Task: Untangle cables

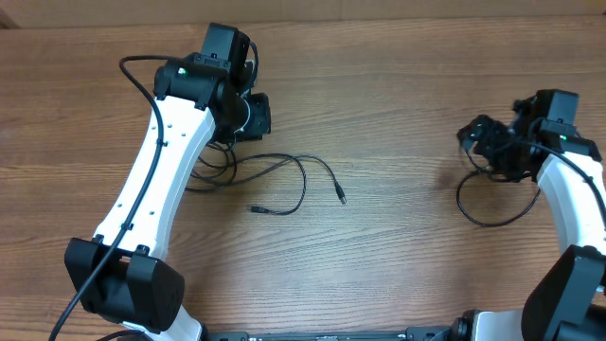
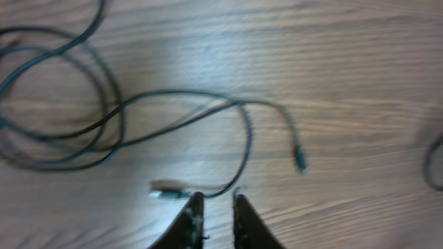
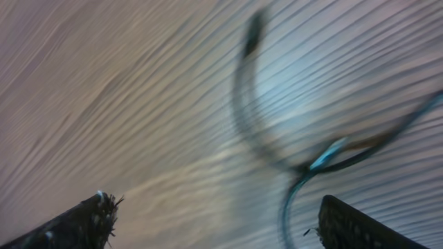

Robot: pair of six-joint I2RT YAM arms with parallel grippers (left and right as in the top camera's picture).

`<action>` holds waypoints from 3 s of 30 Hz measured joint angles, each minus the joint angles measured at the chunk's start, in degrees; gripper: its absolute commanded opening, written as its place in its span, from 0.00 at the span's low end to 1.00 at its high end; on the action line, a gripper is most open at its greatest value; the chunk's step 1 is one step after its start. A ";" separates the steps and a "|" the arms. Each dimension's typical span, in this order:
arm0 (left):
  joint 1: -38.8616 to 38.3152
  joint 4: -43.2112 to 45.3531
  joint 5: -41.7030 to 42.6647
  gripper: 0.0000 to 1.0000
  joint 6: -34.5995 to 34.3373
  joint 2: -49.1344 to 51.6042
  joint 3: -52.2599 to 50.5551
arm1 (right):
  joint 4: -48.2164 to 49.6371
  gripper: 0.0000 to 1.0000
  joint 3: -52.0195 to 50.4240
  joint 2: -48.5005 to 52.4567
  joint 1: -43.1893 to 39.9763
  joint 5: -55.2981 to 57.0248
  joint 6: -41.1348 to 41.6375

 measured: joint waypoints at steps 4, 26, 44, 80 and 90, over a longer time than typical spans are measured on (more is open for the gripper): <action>0.00 -3.10 -3.89 0.43 -0.94 0.00 0.00 | -2.58 0.95 0.00 0.00 3.93 -4.26 -2.99; 14.14 -4.83 -14.82 0.94 -10.80 0.00 -4.24 | -0.74 1.00 0.00 0.00 27.50 -2.80 -7.39; 15.91 25.33 -8.35 0.82 -4.98 0.00 -31.32 | -0.50 1.00 0.00 0.00 27.56 -3.69 -7.37; 0.55 44.89 46.71 0.04 2.93 0.00 -22.75 | 9.75 1.00 0.00 0.00 32.35 -10.91 -8.70; 6.71 27.28 24.98 0.56 0.94 0.00 -19.37 | 7.08 1.00 0.00 0.00 32.83 -3.43 -8.87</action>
